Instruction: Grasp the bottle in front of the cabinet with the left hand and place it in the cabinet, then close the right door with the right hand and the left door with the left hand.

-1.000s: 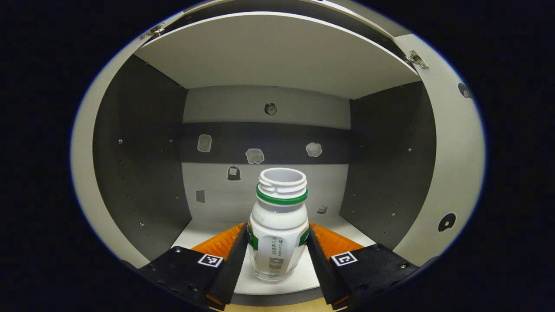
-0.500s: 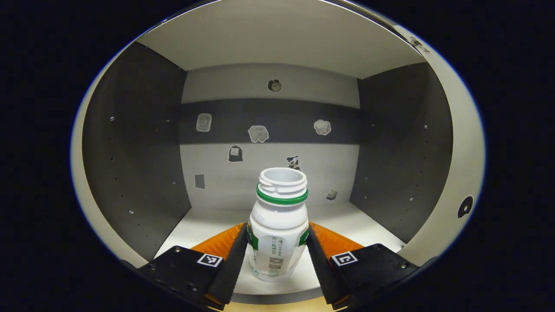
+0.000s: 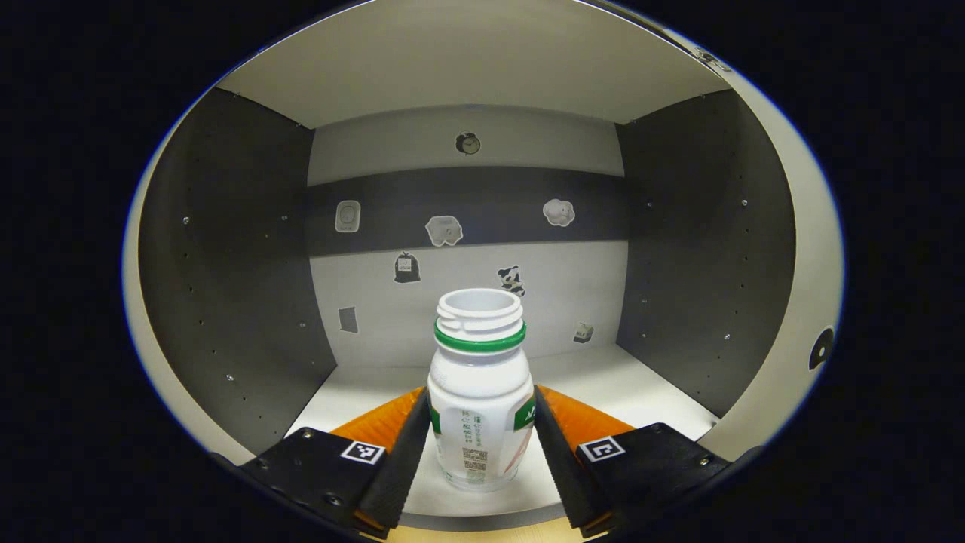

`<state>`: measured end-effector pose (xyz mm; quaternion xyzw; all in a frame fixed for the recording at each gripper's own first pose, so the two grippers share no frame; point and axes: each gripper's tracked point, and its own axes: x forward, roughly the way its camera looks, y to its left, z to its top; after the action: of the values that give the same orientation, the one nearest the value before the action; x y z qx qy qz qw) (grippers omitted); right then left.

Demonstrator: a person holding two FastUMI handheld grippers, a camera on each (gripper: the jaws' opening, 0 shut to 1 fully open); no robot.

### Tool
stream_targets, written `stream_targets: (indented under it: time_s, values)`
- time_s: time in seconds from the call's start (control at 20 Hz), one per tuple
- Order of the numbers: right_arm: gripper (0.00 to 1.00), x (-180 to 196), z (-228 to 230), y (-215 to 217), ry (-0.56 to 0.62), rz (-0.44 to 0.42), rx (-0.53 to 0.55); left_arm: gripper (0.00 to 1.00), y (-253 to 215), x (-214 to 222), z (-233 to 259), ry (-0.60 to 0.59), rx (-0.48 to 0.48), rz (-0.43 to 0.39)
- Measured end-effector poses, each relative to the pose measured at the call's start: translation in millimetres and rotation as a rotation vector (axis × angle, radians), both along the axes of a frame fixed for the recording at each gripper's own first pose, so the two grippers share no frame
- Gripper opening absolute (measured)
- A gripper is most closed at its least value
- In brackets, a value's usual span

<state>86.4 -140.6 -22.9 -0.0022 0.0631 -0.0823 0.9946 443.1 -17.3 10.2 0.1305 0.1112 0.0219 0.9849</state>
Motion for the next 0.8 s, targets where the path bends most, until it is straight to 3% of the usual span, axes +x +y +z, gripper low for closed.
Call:
stream_targets:
  time_s: [0.2,0.45,0.8]
  values:
    - [0.99,3,3,-7,-0.010,-0.009,0.006,0.98,0,-14,10,-0.025,-0.015,0.010]
    - [0.99,9,13,-18,-0.038,-0.017,-0.008,0.99,0,-51,34,-0.083,-0.039,0.003]
    - [0.99,23,18,-47,-0.050,-0.017,-0.029,0.96,14,-139,70,-0.164,-0.073,0.042]
